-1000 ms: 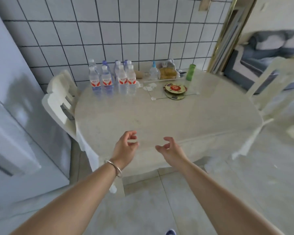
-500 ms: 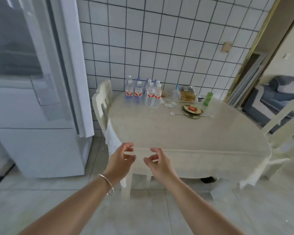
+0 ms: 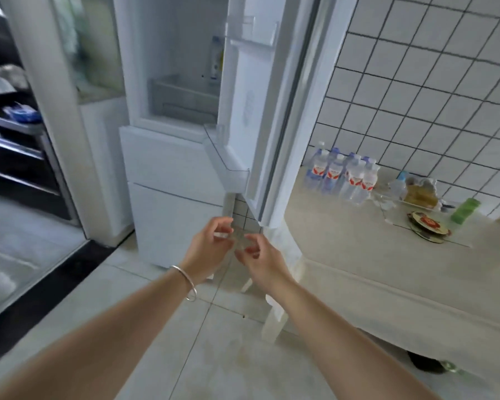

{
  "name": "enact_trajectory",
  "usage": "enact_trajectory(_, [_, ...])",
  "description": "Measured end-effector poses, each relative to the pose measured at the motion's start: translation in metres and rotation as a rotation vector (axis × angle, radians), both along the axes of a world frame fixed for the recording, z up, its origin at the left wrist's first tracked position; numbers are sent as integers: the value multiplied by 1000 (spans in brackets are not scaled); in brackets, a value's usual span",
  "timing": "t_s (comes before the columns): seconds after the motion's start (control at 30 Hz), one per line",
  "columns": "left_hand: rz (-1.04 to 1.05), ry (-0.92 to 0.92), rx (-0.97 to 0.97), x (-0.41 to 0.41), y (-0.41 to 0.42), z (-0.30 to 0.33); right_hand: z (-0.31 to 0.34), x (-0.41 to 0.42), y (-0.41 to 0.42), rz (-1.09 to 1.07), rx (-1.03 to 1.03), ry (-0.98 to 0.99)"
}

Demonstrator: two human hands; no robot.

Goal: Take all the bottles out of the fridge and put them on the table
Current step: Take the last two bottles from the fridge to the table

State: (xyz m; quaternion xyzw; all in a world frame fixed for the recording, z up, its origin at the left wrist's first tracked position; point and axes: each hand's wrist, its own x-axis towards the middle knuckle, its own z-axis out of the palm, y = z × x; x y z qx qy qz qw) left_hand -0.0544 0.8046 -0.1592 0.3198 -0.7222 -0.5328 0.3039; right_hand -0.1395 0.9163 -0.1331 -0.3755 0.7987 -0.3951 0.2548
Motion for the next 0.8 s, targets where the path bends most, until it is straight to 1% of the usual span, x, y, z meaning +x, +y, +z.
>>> enact_trajectory(0.07, [3,29,-8,18,-38,3,1,16,-39,26,-2,15])
enact_trajectory(0.13, [-3,19,-20,36,-78,7,0,30,-80,20,-8,31])
enact_trajectory(0.23, [11,29,-38,58,-140,12,2,47,-141,10,-37,12])
enact_trajectory(0.4, [15,11,-49,70,-231,8,8,58,-230,8,-75,4])
enact_trajectory(0.53, [46,24,19,54,-292,7,15,42,-294,10,-86,20])
enact_trajectory(0.67, [70,48,10,27,-359,15,22,6,-371,-1,-120,52])
enact_trajectory(0.8, [120,69,10,-7,-439,30,26,-36,-455,-31,-173,39])
